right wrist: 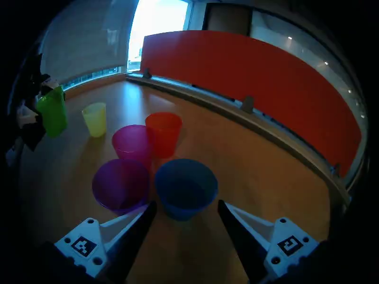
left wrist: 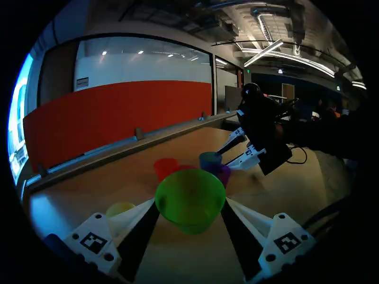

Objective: Pour water

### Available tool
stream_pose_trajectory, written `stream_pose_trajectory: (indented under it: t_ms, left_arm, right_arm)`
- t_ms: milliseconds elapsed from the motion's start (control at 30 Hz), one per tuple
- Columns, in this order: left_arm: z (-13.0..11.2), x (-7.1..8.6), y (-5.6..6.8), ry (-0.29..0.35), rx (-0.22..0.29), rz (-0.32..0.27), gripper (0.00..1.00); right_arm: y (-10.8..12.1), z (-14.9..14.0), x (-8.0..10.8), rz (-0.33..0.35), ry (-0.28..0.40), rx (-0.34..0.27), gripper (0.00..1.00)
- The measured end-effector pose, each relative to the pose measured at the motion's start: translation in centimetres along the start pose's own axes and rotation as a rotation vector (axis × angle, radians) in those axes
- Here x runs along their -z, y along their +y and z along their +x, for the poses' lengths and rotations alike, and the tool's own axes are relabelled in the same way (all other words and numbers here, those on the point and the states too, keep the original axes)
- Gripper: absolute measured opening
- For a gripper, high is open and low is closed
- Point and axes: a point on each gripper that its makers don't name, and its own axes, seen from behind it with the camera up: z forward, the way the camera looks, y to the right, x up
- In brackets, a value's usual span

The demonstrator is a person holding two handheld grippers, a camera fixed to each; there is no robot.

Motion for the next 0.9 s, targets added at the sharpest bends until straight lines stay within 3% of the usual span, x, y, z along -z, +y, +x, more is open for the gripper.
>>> stream_pose_trajectory:
  t_ms: [900]
  left_arm:
    - [-0.5,0.1,-0.4,-0.001,0.013,0.001,0.86]
  right_arm:
    - [0.0,1.6,-1.3,-0.002,0.009,-0.023,1.0]
